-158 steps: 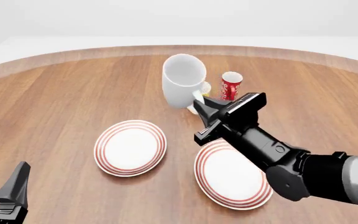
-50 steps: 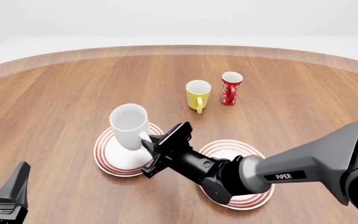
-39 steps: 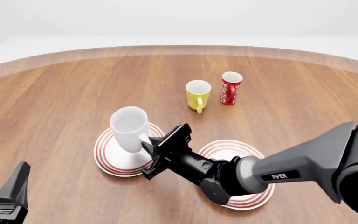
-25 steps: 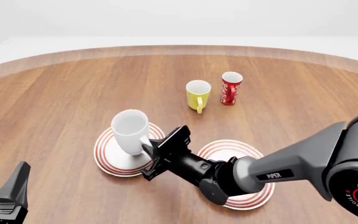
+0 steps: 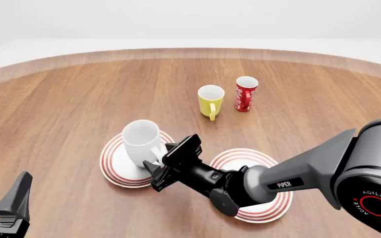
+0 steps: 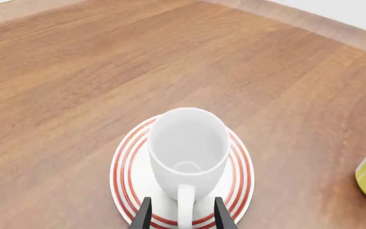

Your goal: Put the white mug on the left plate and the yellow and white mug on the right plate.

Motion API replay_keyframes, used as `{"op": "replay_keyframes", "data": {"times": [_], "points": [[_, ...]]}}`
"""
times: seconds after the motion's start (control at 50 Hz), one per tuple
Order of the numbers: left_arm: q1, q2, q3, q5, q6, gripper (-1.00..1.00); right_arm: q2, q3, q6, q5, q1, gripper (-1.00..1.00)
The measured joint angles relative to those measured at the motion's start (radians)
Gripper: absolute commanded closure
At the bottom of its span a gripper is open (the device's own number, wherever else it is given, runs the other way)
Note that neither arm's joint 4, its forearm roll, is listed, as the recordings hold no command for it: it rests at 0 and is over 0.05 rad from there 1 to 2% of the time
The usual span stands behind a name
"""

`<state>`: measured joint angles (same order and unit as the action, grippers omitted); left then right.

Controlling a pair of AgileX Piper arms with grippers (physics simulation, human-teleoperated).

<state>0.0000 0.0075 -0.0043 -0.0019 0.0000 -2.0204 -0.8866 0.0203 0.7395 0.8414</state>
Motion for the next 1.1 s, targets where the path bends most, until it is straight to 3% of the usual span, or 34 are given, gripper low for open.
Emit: {"op": "replay_keyframes", "data": {"times": [0.4,1.1], "points": [[0.000,0.000,0.000,0.000,0.000,-1.00,0.006,0.001,-0.016,-0.009,-0.002,-1.00],[0.000,0.000,0.000,0.000,0.000,-1.00,0.171,0.127,-0.011,0.023,-0.042,-1.00]]}}
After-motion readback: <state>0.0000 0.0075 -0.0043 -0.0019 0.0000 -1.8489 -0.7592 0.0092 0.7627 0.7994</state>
